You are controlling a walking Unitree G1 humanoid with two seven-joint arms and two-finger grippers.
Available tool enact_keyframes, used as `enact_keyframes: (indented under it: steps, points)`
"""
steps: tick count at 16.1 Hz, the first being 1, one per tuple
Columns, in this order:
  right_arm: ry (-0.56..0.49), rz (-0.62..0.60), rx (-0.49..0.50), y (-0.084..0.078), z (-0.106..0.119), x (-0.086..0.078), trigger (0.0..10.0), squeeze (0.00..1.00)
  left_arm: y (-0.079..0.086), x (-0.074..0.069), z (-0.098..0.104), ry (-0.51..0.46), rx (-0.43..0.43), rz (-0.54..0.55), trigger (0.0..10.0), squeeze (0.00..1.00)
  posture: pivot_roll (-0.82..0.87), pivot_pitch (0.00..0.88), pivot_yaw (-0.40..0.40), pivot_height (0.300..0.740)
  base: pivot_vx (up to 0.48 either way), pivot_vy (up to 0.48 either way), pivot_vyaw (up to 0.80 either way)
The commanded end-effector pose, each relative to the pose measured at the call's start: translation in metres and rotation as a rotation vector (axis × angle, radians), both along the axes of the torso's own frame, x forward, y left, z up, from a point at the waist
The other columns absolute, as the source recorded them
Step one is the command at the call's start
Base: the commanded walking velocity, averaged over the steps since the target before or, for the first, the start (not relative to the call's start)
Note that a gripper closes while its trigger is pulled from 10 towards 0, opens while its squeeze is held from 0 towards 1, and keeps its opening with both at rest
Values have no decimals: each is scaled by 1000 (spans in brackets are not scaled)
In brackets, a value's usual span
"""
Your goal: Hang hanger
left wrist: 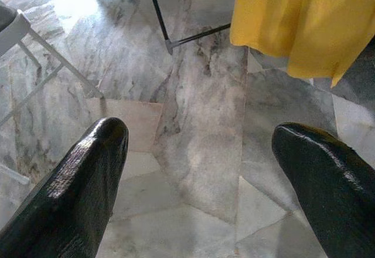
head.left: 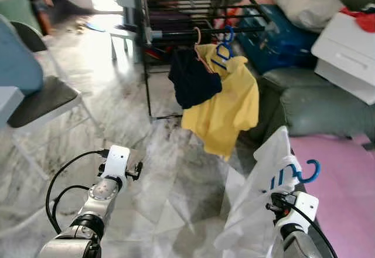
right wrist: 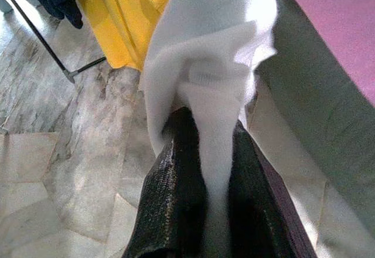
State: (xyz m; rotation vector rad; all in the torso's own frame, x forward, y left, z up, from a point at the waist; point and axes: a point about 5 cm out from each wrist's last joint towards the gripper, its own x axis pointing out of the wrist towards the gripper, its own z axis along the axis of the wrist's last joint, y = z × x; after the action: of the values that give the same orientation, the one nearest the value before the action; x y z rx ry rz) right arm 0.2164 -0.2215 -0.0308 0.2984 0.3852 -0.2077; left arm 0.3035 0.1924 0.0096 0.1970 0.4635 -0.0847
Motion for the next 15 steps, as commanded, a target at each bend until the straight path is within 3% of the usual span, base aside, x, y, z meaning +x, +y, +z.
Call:
enact_keyframes:
  steps: [1,4,10,15]
  points:
    - [-44,15,-20,-1,8,8,10000,0,0,2,2,1,4,7,10000,0,54,0,-15,740,0,296,0]
    - [-61,36,-21,0,11,10,10000,0,-2,1,0,4,2,7,10000,0,49,0,-15,740,0,296,0]
    - [-85,58,-13,3,13,12,10000,0,-7,2,0,0,13,-8,10000,0,44,0,-12,740,0,0,783]
    - [-96,71,-3,4,15,14,10000,0,-9,5,5,-36,76,-44,10000,0,43,0,-8,740,0,0,689]
